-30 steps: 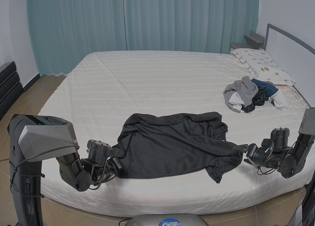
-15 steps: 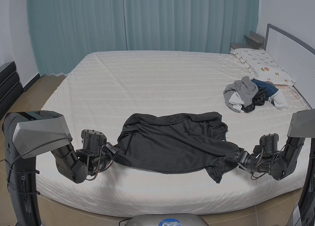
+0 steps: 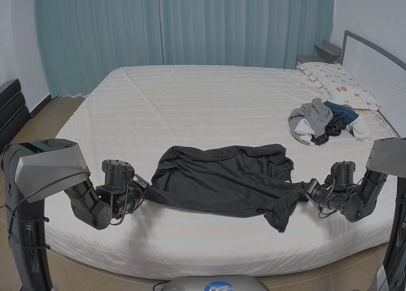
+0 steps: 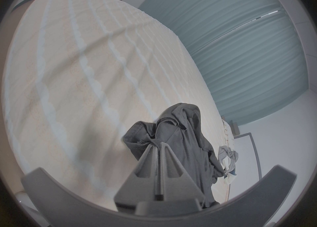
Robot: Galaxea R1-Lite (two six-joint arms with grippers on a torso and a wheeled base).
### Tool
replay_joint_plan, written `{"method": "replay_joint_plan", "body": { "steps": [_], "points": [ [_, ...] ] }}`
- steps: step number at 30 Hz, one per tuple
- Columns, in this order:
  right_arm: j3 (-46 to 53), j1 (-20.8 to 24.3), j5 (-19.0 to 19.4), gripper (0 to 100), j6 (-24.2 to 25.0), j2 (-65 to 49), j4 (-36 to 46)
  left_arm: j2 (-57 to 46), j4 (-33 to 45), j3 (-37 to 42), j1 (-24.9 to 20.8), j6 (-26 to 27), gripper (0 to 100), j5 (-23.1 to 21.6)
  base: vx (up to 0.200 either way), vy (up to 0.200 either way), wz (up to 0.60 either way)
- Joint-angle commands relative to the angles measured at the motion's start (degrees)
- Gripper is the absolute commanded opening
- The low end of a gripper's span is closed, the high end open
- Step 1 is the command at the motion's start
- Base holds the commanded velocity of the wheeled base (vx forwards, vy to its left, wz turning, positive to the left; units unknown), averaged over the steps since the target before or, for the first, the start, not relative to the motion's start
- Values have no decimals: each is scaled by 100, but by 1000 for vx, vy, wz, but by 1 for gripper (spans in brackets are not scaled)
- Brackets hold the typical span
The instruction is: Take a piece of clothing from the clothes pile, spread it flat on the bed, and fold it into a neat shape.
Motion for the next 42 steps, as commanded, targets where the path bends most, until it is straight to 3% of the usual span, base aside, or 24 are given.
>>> {"method": "replay_joint_plan", "body": {
  "steps": [1, 7, 15, 16, 23, 31, 34, 42],
  "points": [
    [-297, -1, 1, 0, 268, 27, -28, 10, -4, -141, 122, -44, 0, 11, 0, 0, 0],
    [-639, 8, -16, 0, 892, 79, -11, 71, -4, -326, 236, -264, 0, 19, 0, 0, 0],
    [-657, -1, -78, 0, 910, 62, -90, 177, -118, -510, 500, -255, 0, 72, 0, 0, 0],
    [-648, 8, -87, 100, 910, 88, -160, 194, -197, -510, 553, -255, 0, 72, 0, 0, 0],
    [-543, 78, -60, 100, 787, 378, -547, 379, -584, -537, 755, -193, 0, 72, 0, 0, 0],
    [55, 105, 230, 100, 92, 308, -916, 476, -689, -686, 1001, -105, 0, 81, 0, 0, 0],
    [257, 324, 379, 100, -66, 369, -1109, 476, -689, -686, 1054, -105, 0, 72, 0, 0, 0],
    [319, 887, 265, 100, -101, 677, -1074, 476, -689, -677, 1027, -105, 0, 72, 0, 0, 0]
  ]
}}
